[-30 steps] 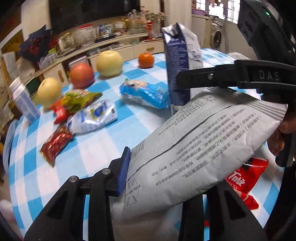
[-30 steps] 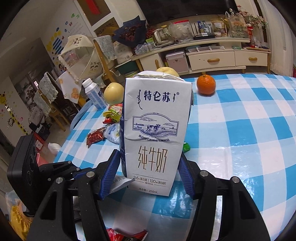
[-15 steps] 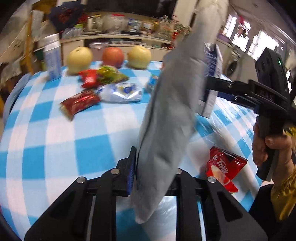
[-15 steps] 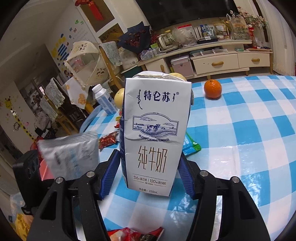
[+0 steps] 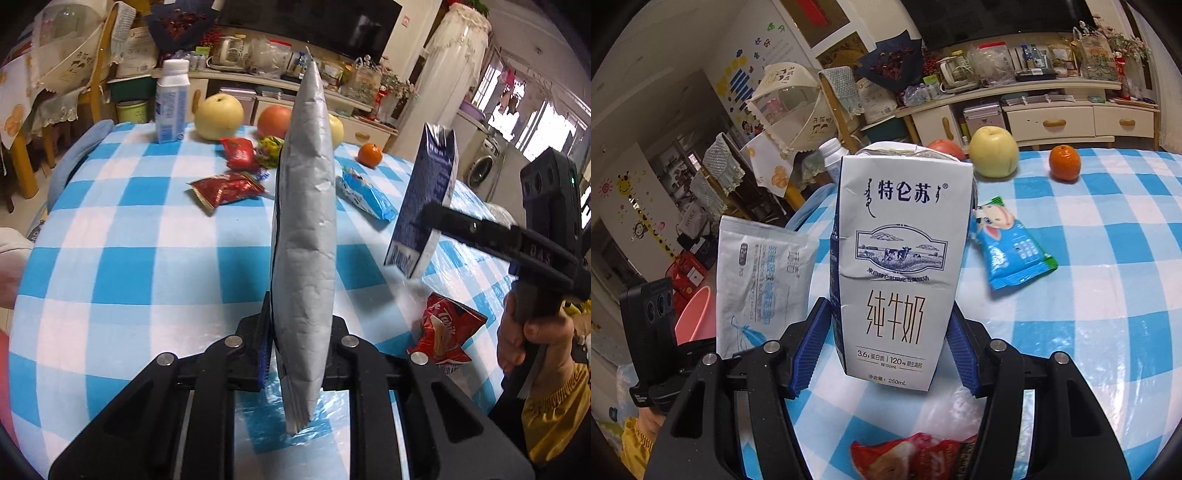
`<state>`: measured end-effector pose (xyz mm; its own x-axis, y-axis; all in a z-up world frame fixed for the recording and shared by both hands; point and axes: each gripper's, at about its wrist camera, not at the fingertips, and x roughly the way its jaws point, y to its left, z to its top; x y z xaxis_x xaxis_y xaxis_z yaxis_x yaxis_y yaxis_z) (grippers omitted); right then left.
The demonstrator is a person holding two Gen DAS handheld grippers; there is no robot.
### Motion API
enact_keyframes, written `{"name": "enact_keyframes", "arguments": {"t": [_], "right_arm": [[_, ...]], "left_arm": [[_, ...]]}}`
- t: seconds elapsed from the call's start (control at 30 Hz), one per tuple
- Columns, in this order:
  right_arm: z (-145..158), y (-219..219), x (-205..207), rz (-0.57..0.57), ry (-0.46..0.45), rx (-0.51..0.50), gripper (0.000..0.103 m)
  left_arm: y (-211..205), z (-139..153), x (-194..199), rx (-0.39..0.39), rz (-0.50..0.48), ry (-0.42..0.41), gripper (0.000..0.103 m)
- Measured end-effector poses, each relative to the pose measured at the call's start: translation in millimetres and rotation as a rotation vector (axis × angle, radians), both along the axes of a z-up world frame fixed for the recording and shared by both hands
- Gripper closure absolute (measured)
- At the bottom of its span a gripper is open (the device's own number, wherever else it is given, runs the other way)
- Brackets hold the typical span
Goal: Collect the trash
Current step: 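Carry both held items over the pink bucket and open both tools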
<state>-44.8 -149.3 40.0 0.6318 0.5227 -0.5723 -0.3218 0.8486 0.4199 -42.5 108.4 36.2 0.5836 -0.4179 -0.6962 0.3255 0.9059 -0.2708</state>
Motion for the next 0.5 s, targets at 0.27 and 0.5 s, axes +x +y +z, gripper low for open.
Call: {"name": "enact_keyframes", "arguments": {"t": [0.27,0.5], "right_arm": [[6,27,-6,0.015,-0.004,0.004,0.041],[13,72,-10,0.069,-0.007,-0.014,0.041]], "left_arm": [[28,15,-4,-0.017,0.058,-0.040,0.083],[60,29,-9,-0.028,0.137,-0.070,0.083]]}}
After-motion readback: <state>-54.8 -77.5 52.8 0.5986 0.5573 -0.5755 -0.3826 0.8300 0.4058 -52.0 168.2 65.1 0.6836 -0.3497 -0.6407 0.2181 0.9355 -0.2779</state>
